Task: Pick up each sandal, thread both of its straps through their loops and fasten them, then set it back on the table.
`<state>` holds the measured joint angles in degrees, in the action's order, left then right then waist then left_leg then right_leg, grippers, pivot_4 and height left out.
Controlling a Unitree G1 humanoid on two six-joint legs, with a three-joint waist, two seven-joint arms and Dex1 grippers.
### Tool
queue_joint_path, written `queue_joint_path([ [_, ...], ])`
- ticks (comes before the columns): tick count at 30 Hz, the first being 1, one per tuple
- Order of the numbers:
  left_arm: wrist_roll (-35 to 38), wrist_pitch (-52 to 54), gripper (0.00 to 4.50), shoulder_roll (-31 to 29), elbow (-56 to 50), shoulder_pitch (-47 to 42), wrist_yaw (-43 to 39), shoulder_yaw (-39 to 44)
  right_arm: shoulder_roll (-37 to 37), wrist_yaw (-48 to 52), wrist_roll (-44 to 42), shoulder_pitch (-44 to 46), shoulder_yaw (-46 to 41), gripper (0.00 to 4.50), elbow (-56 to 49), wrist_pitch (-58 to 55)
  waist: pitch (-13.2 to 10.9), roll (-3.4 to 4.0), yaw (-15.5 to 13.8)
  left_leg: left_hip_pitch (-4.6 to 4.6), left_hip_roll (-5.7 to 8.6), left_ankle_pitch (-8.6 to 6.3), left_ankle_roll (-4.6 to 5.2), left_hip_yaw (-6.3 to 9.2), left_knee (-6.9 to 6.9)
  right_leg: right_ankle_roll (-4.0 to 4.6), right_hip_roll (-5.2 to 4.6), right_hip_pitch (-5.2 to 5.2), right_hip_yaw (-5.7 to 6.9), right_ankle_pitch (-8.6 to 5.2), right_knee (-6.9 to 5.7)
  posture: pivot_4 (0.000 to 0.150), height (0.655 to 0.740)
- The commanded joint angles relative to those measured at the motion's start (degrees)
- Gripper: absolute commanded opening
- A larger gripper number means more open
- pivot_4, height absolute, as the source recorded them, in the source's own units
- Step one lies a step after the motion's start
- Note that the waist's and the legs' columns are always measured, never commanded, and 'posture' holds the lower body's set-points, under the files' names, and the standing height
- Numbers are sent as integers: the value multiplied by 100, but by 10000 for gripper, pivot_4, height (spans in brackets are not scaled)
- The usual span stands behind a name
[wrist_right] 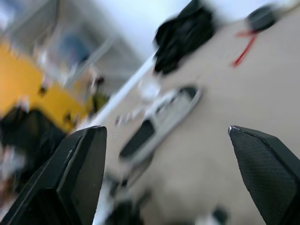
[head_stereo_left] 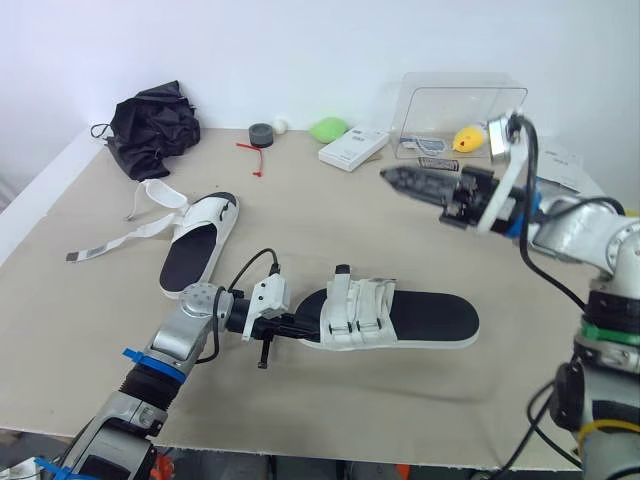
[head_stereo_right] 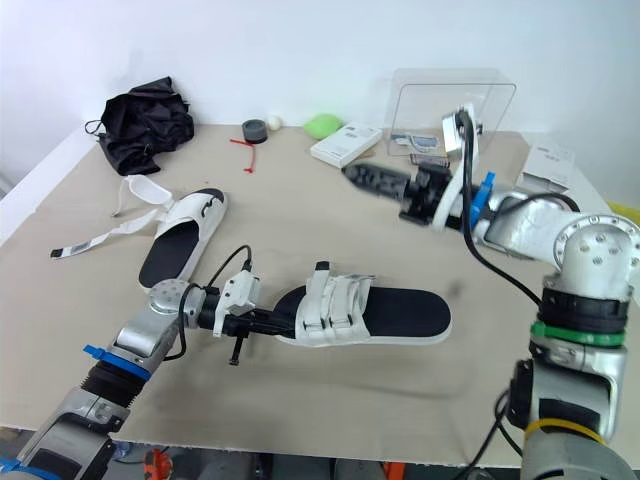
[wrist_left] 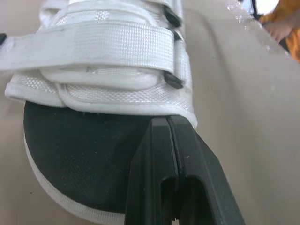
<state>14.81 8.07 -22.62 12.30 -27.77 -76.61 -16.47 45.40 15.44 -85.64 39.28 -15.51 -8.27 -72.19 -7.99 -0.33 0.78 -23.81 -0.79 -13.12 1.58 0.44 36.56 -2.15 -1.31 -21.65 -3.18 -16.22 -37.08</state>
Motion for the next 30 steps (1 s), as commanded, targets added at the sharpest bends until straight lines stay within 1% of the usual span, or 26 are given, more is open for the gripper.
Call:
queue_joint_path([
  [1,456,707,0,226,-356,-405,239,238,845,1901,355,-847,-274,44626,-1417,85,-16,-1,-27,-21,4,0,0,1,5,-6,-2,-16,7,4,0,1500,7400],
  [2,554,853,0,250,-437,-498,265,306,1060,2308,540,-1110,-299,44626,-1642,216,-25,-9,-23,-55,5,0,0,3,21,-14,0,-43,11,8,-5,1500,7400],
  [4,717,1096,0,250,-567,-632,297,415,1417,2885,925,-1513,-313,44626,-1915,456,-41,-15,-4,-82,5,1,-1,2,34,-20,3,-69,6,15,-9,1500,7400],
  [6,838,1289,0,212,-708,-713,319,490,1722,3358,1344,-1915,-361,44626,-2136,737,-47,-19,43,-87,5,1,-1,-4,45,-24,3,-75,1,17,-11,1500,7400],
  [9,1058,1613,0,106,-1025,-807,373,638,2078,3883,2022,-2701,-560,44626,-2519,1168,-55,-32,38,-84,5,1,-2,-5,47,-26,4,-74,-2,18,-12,1500,7400],
  [13,1291,1877,0,-171,-1470,-791,384,813,2127,4030,2719,-3599,-847,44626,-2805,1629,-69,-54,40,-84,4,7,-13,0,45,-26,8,-75,1,18,-15,1500,7400],
  [15,1312,1861,0,-421,-1641,-718,324,901,2049,3975,3016,-3949,-938,44626,-2809,1786,-75,-63,38,-81,5,14,-26,-4,45,-28,5,-74,-4,19,-17,1500,7400],
  [17,1230,1656,0,-789,-1702,-561,180,1004,1894,3816,3411,-4253,-772,44626,-2835,2040,-83,-78,43,-80,5,20,-36,-3,45,-28,6,-74,-4,22,-18,1500,7400],
  [19,1218,1526,0,-985,-1679,-474,125,1053,1784,3750,3628,-4358,-573,44626,-2878,2215,-86,-79,44,-73,3,27,-48,-4,41,-26,8,-71,-5,24,-19,1500,7400],
  [22,1242,1455,0,-1223,-1630,-344,91,1160,1610,3595,4142,-4329,17,44626,-2883,2514,-95,-84,39,-72,4,46,-80,-2,35,-32,5,-72,-3,28,-21,1500,7400],
  [24,1243,1440,0,-1346,-1643,-250,82,1194,1450,3410,4498,-4160,429,44626,-2739,2675,-102,-94,39,-70,4,53,-93,-1,35,-39,5,-70,-3,32,-21,1500,7400],
  [26,1275,1421,0,-1404,-1714,-117,166,1268,1128,3111,4795,-3829,788,44626,-2478,2794,-107,-102,42,-69,4,58,-101,-3,37,-47,4,-70,-5,37,-21,1500,7400],
  [30,1421,1476,0,-1378,-1888,78,444,1501,720,3024,4898,-3405,1015,44626,-2262,2838,-112,-105,42,-70,4,71,-123,-9,41,-43,3,-71,-14,59,-21,1500,7400],
])
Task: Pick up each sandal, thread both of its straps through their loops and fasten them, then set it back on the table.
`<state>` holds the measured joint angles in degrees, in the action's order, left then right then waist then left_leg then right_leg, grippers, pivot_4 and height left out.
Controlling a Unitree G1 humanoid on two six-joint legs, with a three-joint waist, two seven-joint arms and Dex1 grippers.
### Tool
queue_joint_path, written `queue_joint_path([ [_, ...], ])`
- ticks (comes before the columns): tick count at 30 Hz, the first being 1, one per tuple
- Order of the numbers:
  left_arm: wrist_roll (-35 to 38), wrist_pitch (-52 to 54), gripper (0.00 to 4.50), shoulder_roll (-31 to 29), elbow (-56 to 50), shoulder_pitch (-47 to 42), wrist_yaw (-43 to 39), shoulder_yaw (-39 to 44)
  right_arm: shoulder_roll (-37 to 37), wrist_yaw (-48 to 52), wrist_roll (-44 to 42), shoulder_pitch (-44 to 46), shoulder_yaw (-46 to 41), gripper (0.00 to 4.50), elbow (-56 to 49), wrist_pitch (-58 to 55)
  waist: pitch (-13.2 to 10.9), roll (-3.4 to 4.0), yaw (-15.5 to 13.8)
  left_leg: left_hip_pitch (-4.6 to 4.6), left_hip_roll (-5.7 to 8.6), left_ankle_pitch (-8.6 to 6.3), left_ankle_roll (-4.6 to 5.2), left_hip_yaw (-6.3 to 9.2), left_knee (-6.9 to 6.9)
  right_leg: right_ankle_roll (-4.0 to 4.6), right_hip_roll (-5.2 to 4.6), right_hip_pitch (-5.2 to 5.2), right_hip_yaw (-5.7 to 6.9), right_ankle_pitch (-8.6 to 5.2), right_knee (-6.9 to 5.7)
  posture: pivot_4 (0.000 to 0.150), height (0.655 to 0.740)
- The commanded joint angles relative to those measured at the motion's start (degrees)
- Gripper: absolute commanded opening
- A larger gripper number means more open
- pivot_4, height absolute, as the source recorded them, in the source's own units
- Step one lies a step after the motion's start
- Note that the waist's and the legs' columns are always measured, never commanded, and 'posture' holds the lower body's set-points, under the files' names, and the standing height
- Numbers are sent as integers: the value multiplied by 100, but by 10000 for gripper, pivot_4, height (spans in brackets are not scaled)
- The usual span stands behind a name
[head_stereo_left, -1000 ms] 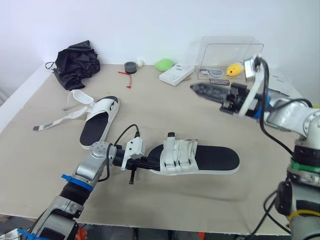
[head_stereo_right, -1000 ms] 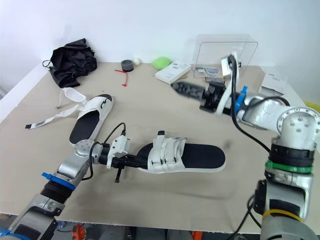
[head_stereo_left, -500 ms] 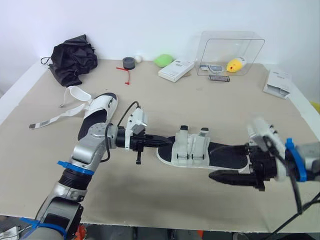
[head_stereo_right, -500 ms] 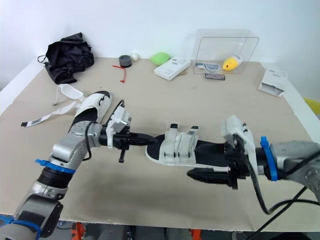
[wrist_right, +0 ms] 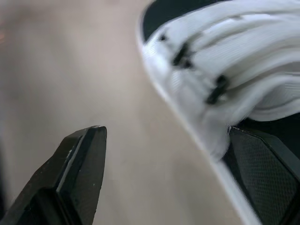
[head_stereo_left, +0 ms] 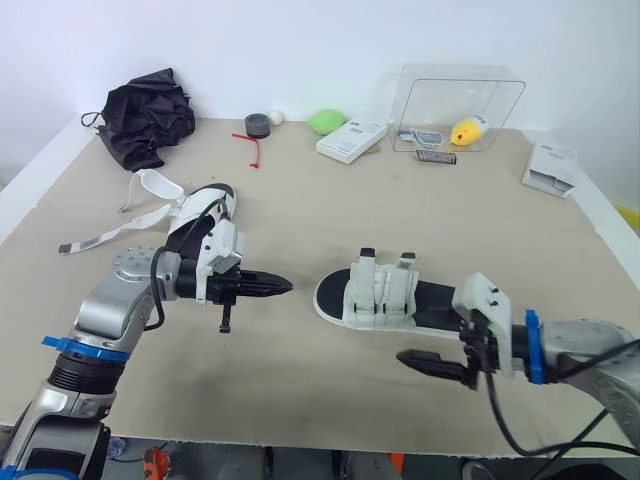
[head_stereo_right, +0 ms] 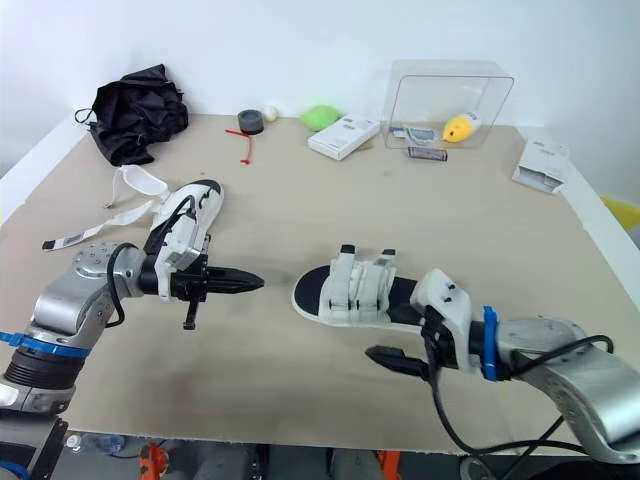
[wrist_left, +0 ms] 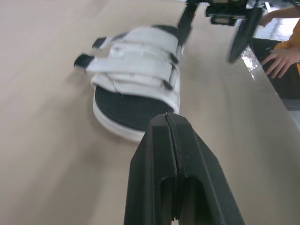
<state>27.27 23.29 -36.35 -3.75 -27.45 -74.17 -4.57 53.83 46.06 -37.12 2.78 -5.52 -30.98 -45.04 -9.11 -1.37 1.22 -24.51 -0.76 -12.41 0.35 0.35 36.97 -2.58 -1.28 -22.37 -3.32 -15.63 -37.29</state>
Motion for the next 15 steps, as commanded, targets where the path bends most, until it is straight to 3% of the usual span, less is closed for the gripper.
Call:
queue_joint_path([
  [1,205,-28,0,10,-323,75,272,355,-179,-27,46,307,46,44626,34,119,-2,-3,-2,0,0,1,-1,1,0,0,0,0,0,2,0,1500,7400],
  [6,404,118,0,-100,-735,423,482,562,-316,126,-10,464,141,44626,91,64,-2,-4,-4,-1,-1,1,-1,3,-1,0,-1,0,2,2,-1,1500,7400],
  [9,428,151,0,-127,-815,495,599,611,-438,217,-196,610,91,36342,234,3,-3,-4,-4,-2,-1,0,-1,4,-2,1,-1,0,2,3,-1,1500,7400],
  [14,471,198,0,-150,-906,541,715,650,-601,260,-229,712,292,13911,166,-71,-2,-4,-3,1,-2,1,-1,4,9,4,2,0,2,5,-15,1500,7400],
  [15,473,206,0,-148,-922,550,741,653,-641,239,-229,725,312,7658,181,-94,-2,-4,-3,1,-3,1,-1,4,10,4,3,0,2,5,-17,1500,7400],
])
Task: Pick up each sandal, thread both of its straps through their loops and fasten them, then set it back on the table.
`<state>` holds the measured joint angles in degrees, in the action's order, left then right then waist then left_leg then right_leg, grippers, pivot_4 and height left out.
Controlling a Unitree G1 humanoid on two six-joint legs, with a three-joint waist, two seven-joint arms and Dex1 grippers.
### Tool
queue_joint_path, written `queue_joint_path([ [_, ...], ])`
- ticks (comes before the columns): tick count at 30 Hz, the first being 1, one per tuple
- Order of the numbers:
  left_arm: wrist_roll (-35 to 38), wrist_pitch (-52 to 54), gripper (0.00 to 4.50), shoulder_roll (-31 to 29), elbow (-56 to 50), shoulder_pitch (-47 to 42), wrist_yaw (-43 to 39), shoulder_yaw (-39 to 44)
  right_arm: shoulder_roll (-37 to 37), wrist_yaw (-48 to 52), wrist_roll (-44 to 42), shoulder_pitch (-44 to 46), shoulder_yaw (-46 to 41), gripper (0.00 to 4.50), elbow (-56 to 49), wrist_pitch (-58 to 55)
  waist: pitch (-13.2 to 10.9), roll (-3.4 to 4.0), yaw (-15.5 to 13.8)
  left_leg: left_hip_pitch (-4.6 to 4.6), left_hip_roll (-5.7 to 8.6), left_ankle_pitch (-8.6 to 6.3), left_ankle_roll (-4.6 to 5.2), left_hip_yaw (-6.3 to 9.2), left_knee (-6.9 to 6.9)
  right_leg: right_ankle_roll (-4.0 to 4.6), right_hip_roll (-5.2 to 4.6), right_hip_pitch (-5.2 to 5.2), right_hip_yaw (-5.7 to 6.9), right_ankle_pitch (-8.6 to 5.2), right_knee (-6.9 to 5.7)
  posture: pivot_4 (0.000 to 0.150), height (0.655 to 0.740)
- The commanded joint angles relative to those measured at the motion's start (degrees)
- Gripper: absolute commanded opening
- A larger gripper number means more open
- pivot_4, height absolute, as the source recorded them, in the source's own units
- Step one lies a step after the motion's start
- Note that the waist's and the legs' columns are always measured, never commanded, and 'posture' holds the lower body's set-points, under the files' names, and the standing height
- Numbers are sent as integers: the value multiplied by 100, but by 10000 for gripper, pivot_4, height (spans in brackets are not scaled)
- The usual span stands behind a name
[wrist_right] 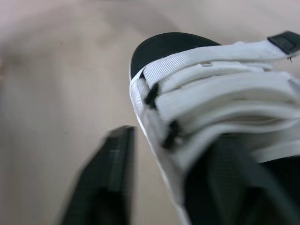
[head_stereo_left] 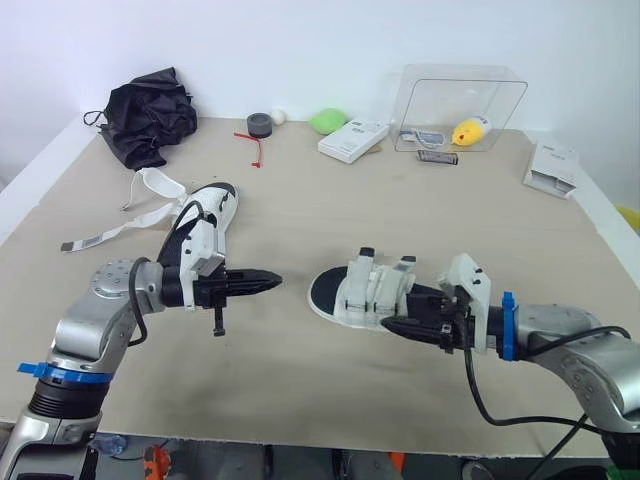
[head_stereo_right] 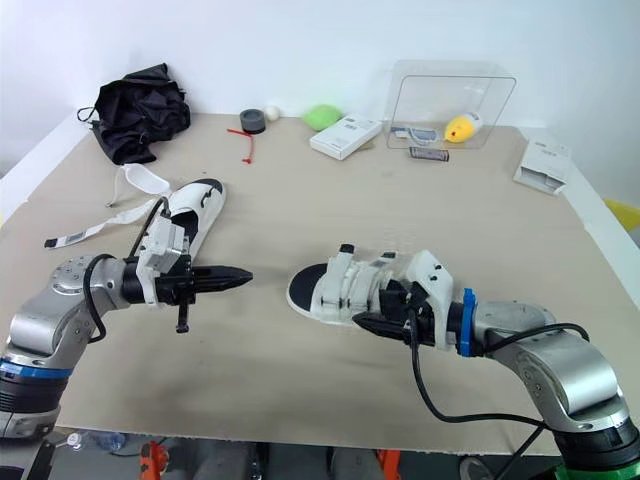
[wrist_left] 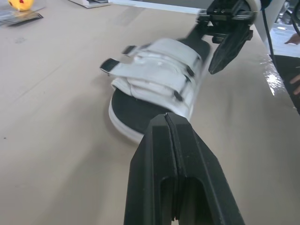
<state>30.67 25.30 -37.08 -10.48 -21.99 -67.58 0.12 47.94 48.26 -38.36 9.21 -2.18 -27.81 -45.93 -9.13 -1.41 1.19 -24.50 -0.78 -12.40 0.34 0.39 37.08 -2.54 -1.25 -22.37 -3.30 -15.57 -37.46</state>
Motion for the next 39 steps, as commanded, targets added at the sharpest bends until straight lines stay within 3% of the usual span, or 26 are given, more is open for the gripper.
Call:
queue_joint_path([
  [1,146,21,0,-72,-268,19,114,195,-101,-22,-99,88,-17,3552,-114,-18,0,0,0,0,0,0,0,0,2,0,0,0,0,0,-2,1500,7400],
  [2,183,62,0,-57,-297,47,177,226,-148,-68,-88,78,-34,425,-97,-11,0,-1,0,0,0,0,0,-1,4,0,-1,0,-1,0,-4,1500,7400],
  [8,347,336,0,-5,-390,180,541,313,-412,-604,-97,172,-432,425,174,-256,0,-1,1,0,-1,0,0,-1,25,-1,-1,-1,-2,0,-28,1500,7400],
  [16,431,492,0,39,-562,490,841,307,-584,-2815,494,1598,-2164,425,1790,-372,-21,20,-14,6,8,29,-28,-21,45,-13,-9,-5,-21,23,-55,1500,7400],
  [23,523,584,0,304,-713,398,1120,208,-1254,-4032,1173,2465,-1958,425,2932,-618,-22,20,58,5,-8,35,-23,-45,28,-3,15,-30,-53,35,-59,1500,7400],
  [32,443,488,0,353,-722,360,1276,240,-1722,-4636,1591,3219,-2006,425,4068,-502,-31,41,137,-9,-6,36,-22,-97,29,-21,12,-73,-99,48,-76,1500,7400],
  [33,429,487,0,391,-741,347,1319,193,-1749,-4658,1570,3283,-2057,7993,4138,-516,-31,41,138,-10,-5,36,-22,-99,30,-23,12,-73,-100,49,-76,1500,7400],
  [35,397,495,0,471,-762,288,1391,103,-1799,-4639,1507,3361,-2067,15476,4086,-592,-31,41,138,-9,-4,37,-21,-105,31,-28,10,-73,-106,52,-75,1500,7400],
  [39,374,523,0,527,-732,188,1436,63,-1692,-4108,1246,3276,-1925,36683,3730,-909,-31,41,138,-10,-4,37,-21,-108,32,-32,10,-73,-110,54,-73,1500,7400],
])
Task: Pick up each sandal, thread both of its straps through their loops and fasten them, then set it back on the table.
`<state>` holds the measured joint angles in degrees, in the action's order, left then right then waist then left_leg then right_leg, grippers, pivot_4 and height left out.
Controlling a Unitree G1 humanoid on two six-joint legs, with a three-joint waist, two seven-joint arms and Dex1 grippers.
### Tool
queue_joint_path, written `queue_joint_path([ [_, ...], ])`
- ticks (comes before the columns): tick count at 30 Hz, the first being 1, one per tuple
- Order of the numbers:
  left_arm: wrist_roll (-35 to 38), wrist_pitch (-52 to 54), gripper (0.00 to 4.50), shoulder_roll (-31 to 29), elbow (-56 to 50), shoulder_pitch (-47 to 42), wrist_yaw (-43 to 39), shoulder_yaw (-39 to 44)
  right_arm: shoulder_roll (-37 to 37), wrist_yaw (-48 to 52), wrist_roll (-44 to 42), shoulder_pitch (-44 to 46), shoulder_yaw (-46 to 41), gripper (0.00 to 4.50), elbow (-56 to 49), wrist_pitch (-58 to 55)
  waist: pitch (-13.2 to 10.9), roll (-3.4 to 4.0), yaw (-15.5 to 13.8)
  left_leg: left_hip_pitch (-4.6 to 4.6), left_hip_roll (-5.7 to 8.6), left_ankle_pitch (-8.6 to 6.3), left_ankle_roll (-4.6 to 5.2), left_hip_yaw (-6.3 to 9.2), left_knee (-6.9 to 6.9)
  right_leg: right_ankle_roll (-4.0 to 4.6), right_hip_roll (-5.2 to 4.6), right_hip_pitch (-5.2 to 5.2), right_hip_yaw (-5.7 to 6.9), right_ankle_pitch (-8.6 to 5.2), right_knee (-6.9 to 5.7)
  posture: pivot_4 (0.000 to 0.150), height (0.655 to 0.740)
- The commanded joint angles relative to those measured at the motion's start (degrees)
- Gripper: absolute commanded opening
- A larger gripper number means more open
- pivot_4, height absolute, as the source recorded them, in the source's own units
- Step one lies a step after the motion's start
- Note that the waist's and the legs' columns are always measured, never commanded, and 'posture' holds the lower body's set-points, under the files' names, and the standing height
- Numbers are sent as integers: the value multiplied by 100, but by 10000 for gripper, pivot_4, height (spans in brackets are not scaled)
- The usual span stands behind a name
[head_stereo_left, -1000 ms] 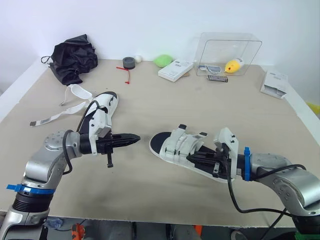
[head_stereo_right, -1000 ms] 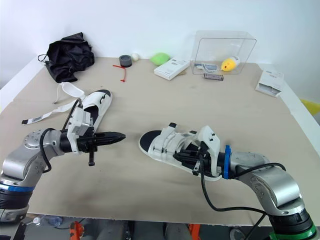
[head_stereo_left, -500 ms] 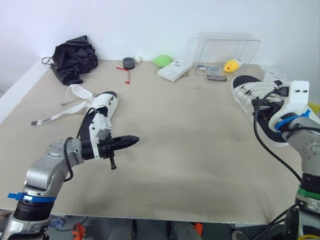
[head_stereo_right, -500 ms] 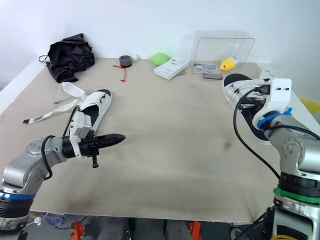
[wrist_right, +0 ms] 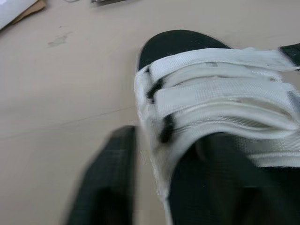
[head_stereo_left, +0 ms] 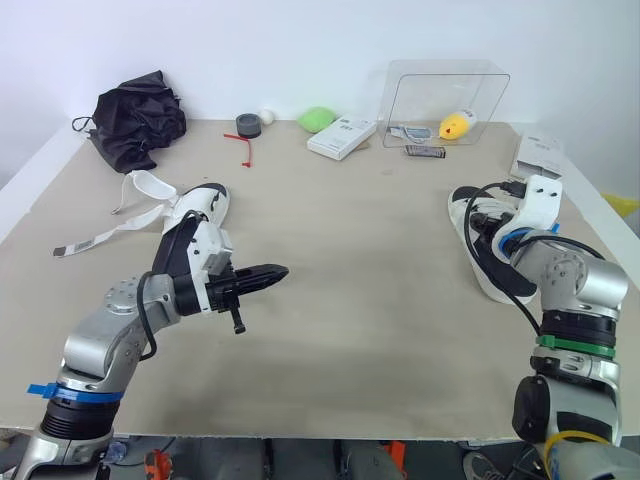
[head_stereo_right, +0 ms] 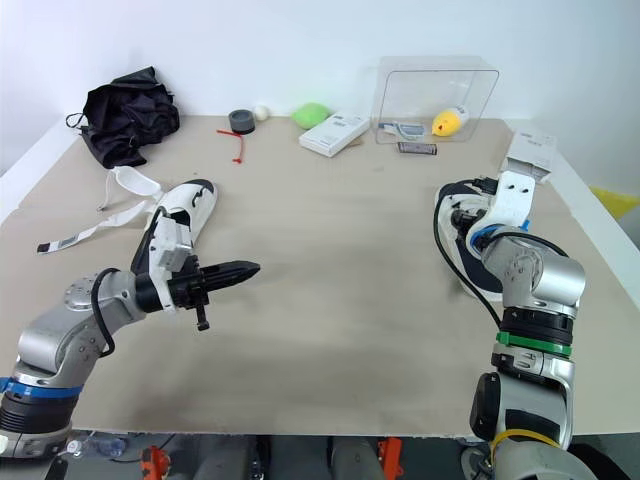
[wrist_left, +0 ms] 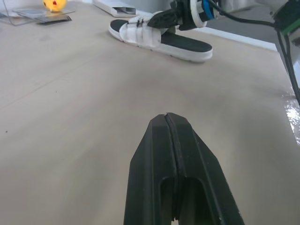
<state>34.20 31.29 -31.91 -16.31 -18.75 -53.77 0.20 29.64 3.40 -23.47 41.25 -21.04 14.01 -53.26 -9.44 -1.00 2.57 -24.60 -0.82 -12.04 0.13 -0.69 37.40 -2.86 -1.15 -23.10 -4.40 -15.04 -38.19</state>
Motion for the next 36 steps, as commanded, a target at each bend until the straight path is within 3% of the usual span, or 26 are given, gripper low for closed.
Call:
queue_joint_path([
  [1,20,-72,0,11,-133,-158,58,52,194,584,-377,25,-43,40390,-588,-312,0,0,0,0,0,0,0,-1,0,0,0,-2,-1,0,0,1500,7400],
  [8,146,302,0,-162,-67,-131,102,108,1214,1813,-804,-594,48,40390,-1578,-1011,0,0,-3,-7,0,-3,5,0,-2,-1,-1,-8,0,-1,1,1500,7400],
  [12,492,741,0,-259,-64,-153,351,571,2142,3036,-1533,-1352,-55,40390,-2716,-1375,-1,-1,-18,-12,0,-5,8,5,-2,-3,-2,-11,6,-3,4,1500,7400],
  [14,668,907,0,-223,-32,-184,621,865,2253,3468,-1772,-1702,-61,40390,-3293,-1100,-2,-3,2,-11,-4,-5,9,8,-1,-3,1,-10,8,-3,4,1500,7400],
  [18,949,1238,0,-131,30,-261,1315,1423,1744,3816,-2199,-2008,81,40390,-4247,-434,-6,-11,23,-1,-35,-4,8,-1,8,-11,28,-8,3,-3,4,1500,7400],
  [23,1533,1577,0,-152,-59,-18,1668,2089,872,3517,-2085,-2032,1178,40390,-4443,-222,-9,-34,13,1,-63,16,-9,6,13,-9,59,-7,5,11,3,1500,7400],
  [28,1069,1005,0,-377,-349,1067,1479,2254,297,3252,-1330,-2088,2169,40390,-4040,286,-10,-35,17,8,-73,20,-18,-16,2,36,62,-17,-5,33,2,1500,7400],
  [36,744,550,0,127,-284,1325,2175,2195,189,3187,-900,-1638,2209,40390,-3610,718,-16,-58,-104,-1,-71,25,-25,-23,13,50,44,-23,8,49,4,1500,7400],
])
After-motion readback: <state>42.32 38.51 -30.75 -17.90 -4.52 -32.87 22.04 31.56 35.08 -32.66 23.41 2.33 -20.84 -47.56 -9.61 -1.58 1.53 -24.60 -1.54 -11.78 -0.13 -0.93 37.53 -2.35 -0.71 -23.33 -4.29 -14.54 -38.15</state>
